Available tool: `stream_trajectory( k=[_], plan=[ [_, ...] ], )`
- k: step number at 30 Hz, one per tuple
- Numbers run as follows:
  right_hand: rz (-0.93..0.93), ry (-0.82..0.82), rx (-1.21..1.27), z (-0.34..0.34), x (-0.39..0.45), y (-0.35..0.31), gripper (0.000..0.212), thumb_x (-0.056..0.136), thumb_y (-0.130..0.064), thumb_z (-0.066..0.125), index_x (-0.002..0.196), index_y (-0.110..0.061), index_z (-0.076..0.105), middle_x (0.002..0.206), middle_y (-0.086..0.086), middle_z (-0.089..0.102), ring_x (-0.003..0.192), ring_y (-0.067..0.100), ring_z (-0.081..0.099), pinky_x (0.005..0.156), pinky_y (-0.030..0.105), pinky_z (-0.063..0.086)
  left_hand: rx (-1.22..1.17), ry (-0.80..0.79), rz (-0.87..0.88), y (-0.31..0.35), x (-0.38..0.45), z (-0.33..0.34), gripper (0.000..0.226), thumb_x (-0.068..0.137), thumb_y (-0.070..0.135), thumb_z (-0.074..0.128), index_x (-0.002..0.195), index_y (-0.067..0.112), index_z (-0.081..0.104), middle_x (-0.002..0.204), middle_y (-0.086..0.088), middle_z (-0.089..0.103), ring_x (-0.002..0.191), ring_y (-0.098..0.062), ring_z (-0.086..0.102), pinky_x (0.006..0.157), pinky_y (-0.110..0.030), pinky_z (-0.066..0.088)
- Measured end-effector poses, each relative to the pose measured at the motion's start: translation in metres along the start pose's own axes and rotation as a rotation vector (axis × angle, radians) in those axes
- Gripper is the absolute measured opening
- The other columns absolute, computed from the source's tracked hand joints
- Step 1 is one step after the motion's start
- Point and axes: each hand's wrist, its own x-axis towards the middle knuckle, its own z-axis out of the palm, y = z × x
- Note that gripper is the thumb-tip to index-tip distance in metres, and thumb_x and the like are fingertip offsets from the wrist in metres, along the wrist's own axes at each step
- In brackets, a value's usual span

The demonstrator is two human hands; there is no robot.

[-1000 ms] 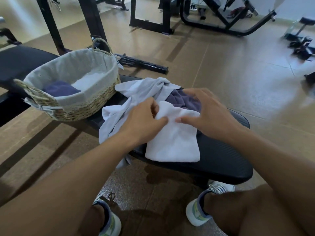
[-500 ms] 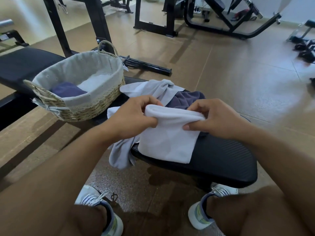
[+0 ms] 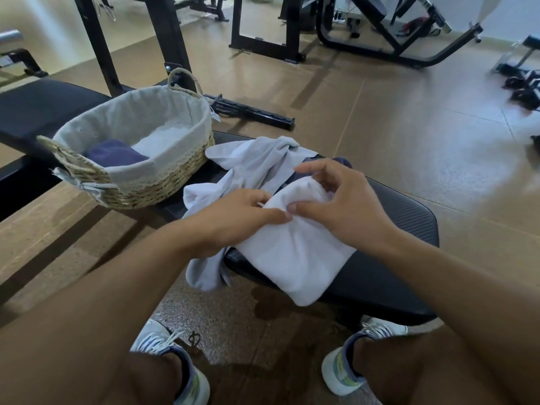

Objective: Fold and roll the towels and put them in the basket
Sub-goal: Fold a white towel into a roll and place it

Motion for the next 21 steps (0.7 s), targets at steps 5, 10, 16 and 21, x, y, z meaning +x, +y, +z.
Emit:
stream_trajectory(
  k=[5,10,16,21],
  plan=[
    [0.003,-0.236,-0.115,-0.005,0.006,-0.008,0.068,0.073,-0.042,0.087,0.132,-0.042,0.053,0.103,-0.015,0.068,0.093,-0.004,0.064,0.077,0.009,0.048,-0.051,-0.059,-0.036,-0.007,0.004,-0.001,0.033,0.075,0.035,0.075,0.103,0.016,0.073,0.115,-0.023,0.071,0.101,-0.035,0.069,0.085,-0.049,0.048],
    [0.112,-0.537,-0.34,-0.017,0.01,0.011,0.028,0.076,-0.041,0.085,0.095,-0.037,0.065,0.088,-0.016,0.069,0.08,-0.005,0.063,0.067,0.015,0.043,0.001,-0.016,-0.024,-0.012,0.009,-0.013,0.013,0.069,0.033,0.077,0.078,0.029,0.068,0.086,-0.006,0.068,0.085,-0.022,0.064,0.077,-0.039,0.045],
    [0.006,-0.459,-0.352,-0.018,0.015,0.014,0.026,0.078,-0.032,0.084,0.097,-0.026,0.068,0.088,-0.009,0.069,0.081,0.003,0.061,0.064,0.021,0.046,0.247,0.033,0.101,-0.013,0.01,-0.028,0.046,0.064,0.033,0.095,0.099,0.027,0.066,0.098,-0.012,0.07,0.083,-0.022,0.065,0.078,-0.038,0.053],
    [-0.07,-0.435,-0.341,-0.015,0.015,0.009,0.033,0.081,-0.025,0.081,0.11,-0.034,0.068,0.099,-0.022,0.066,0.093,-0.007,0.059,0.073,0.008,0.042,0.222,0.127,0.293,-0.006,0.01,-0.031,0.029,0.073,0.023,0.091,0.096,0.021,0.072,0.093,-0.012,0.071,0.08,-0.021,0.066,0.083,-0.041,0.056]
  ],
)
